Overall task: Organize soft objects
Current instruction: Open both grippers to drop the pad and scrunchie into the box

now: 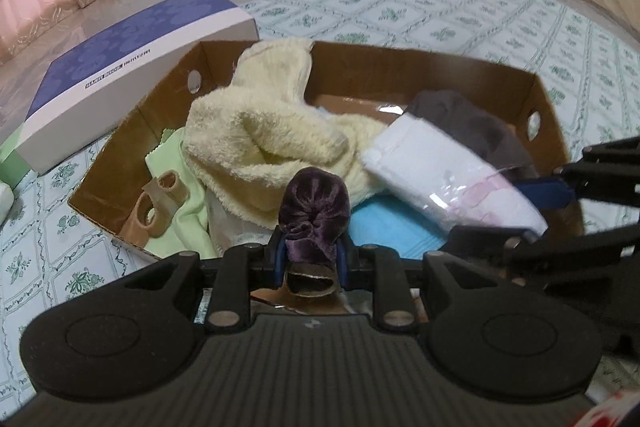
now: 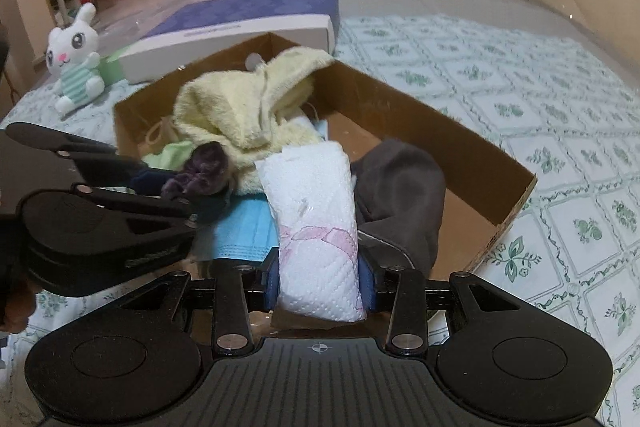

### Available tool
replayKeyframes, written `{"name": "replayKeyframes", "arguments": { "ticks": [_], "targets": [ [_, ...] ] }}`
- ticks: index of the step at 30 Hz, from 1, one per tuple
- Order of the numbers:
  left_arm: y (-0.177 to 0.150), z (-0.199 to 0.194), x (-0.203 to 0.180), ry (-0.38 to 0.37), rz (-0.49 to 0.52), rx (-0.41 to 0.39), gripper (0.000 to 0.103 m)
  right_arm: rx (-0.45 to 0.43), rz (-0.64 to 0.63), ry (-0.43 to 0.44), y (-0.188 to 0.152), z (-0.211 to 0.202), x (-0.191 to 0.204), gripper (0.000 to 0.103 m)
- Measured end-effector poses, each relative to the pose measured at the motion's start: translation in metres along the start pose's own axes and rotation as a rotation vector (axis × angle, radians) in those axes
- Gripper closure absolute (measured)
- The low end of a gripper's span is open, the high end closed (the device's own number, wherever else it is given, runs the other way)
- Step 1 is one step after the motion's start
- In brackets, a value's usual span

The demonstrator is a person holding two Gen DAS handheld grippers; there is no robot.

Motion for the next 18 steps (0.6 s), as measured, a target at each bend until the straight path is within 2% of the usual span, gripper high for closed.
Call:
{"name": "replayKeyframes", "arguments": {
  "ticks": [10,12,14,18],
  "targets": [
    [0.000,0.017,-0.001,0.003,0.052,0.063,0.078,0.053,-0.055,-0.037,-0.001,0.011,0.005,0.065],
    [0.001,0.017,-0.001,0.004,0.055,0.071,0.074,0.048,-0.056,-0.038,-0.001,0.009,0.005,0.062],
    [0.000,0.016,0.000,0.009,0.057,0.074,0.072,0.028,-0.076,-0.046,0.000,0.005,0.007,0.054],
    [-0.001,0.007,0.000,0.017,0.067,0.058,0.060,-0.023,-0.113,-0.050,-0.002,-0.011,0.012,0.043]
  ]
}}
Point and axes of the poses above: each gripper's, at about its wrist camera, not at the fingertips, and z roughly the way its jaws point, x to its left, y to its top, the point moved 4 cm from there along z, roughly the way its jaws point, and after that the axes turned 2 degrees about -y, right-handed, at the moved point
